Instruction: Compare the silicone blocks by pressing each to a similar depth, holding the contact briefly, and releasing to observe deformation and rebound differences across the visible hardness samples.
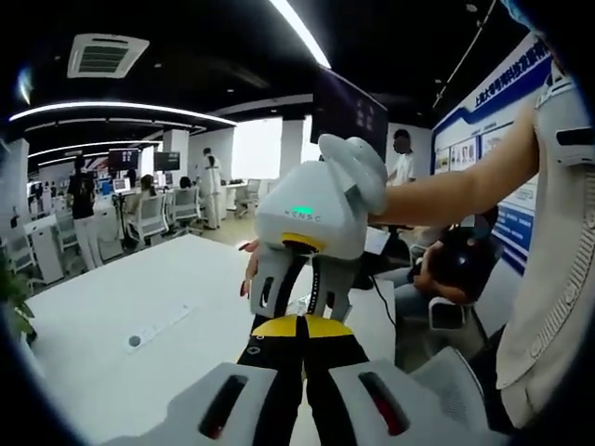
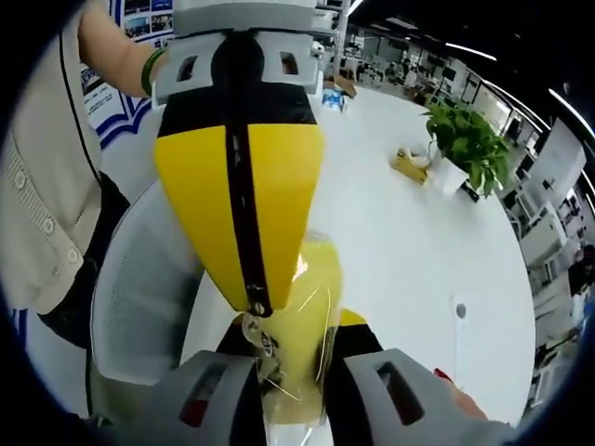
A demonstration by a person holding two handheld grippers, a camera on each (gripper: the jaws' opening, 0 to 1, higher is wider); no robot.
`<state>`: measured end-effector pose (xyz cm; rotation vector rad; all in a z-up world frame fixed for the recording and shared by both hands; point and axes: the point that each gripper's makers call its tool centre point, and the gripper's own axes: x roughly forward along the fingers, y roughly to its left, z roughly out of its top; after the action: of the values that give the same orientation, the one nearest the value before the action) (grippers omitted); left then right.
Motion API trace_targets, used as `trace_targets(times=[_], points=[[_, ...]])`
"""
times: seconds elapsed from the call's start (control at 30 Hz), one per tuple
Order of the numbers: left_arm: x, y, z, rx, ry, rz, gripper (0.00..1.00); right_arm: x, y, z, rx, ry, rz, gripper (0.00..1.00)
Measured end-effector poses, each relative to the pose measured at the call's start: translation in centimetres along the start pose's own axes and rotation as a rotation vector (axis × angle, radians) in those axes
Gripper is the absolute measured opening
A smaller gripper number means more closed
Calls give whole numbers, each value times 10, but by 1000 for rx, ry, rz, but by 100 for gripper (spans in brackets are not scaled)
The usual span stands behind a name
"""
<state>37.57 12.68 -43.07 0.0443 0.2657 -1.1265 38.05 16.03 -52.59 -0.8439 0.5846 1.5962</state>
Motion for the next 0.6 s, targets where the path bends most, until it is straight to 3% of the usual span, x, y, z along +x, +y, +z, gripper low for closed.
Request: trace_targets(times=[0.27, 0.4, 0.6], points=[[-4, 7, -4, -26, -6, 8, 0, 6, -1, 1, 17, -19, 25, 15], [-7, 14, -5, -44, -20, 19, 0, 12, 1, 0, 30, -8, 36, 23], [-8, 14, -7, -55, -22, 19, 0, 14, 3, -1, 34, -7, 44, 28]])
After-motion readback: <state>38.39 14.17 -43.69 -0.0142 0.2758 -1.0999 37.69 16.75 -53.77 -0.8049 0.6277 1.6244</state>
